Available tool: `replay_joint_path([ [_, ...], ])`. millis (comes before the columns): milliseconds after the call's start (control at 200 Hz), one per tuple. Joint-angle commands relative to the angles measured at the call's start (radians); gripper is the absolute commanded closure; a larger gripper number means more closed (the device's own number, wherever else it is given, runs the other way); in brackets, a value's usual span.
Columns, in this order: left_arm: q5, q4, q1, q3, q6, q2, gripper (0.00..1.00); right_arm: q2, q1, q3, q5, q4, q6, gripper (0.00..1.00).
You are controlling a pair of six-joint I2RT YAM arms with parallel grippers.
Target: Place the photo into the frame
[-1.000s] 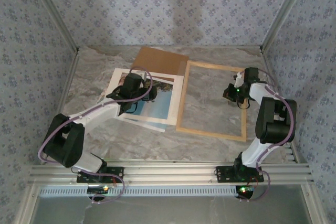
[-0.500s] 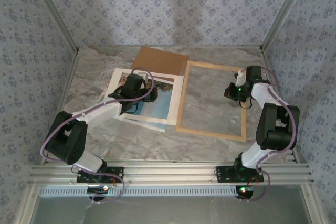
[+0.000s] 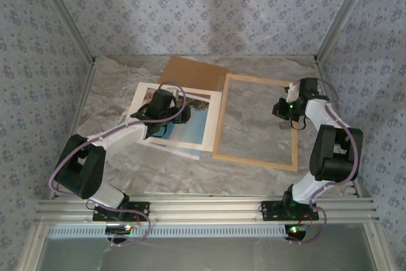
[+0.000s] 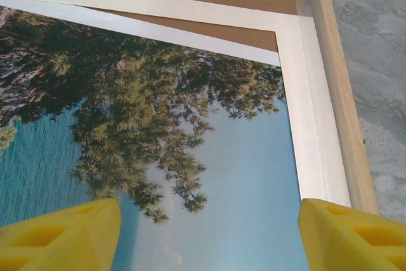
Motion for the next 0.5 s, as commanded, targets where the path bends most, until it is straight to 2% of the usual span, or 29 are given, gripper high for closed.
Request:
replay_joint_path([
  [0,0.018,0.004,0.001,0.037,0.019,0.013,0.26,-0.002,-0.013,0.028,-0.008,-0.006,-0.014,1.00],
  [495,0.018,0.005,0.001,0.034,0.020,0.012,0.25,0.081,-0.020,0.054,0.038,0.009,-0.028,1.00],
])
